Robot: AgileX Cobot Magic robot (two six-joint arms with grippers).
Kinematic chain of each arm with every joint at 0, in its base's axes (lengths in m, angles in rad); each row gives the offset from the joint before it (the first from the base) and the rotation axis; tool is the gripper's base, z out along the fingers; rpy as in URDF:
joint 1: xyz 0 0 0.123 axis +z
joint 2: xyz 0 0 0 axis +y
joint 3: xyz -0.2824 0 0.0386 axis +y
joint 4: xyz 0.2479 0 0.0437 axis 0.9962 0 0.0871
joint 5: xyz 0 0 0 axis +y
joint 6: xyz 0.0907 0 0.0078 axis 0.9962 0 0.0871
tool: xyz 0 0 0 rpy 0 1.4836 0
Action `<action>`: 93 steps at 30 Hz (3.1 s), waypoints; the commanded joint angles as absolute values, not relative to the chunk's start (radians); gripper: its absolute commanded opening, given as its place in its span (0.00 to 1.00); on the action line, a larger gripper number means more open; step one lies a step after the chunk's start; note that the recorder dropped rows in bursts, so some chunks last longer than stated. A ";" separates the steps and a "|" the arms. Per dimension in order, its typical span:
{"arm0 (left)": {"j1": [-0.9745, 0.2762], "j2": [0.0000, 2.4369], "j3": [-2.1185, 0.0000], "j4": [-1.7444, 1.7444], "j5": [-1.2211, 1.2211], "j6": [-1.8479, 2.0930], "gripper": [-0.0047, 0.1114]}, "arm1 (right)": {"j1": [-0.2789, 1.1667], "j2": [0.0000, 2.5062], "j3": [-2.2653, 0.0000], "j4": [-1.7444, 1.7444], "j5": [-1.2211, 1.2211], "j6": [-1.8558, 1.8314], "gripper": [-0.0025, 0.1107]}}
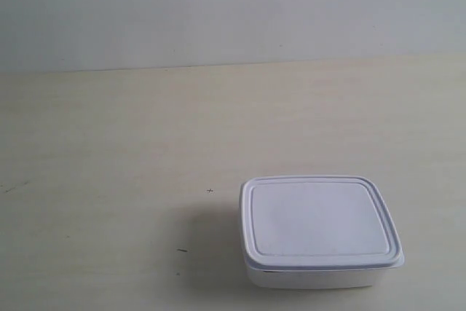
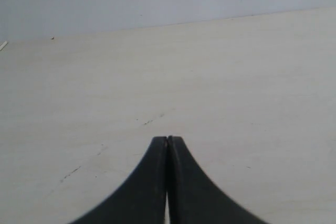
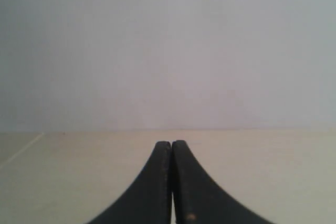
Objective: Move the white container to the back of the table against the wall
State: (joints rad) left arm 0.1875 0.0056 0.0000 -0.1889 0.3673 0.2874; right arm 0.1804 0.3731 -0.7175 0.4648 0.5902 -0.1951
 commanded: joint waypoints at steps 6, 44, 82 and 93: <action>0.191 0.000 0.000 -0.190 0.364 0.281 0.04 | 0.244 0.667 -0.796 0.411 0.736 -0.183 0.02; 0.191 0.702 -0.876 -0.279 0.427 0.248 0.04 | 0.624 0.895 -0.796 0.379 0.922 -0.162 0.02; 0.191 0.917 -0.901 -0.650 0.688 0.229 0.04 | 0.757 0.917 -0.648 0.165 0.911 0.100 0.02; 0.135 0.920 -0.657 -1.127 0.893 0.562 0.04 | 0.757 1.045 -0.635 0.156 0.895 0.100 0.02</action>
State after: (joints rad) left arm 0.1716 0.9205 -0.7078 -0.9555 0.8383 0.4354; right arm 0.7554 1.0167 -0.6364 0.1622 0.9171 0.0974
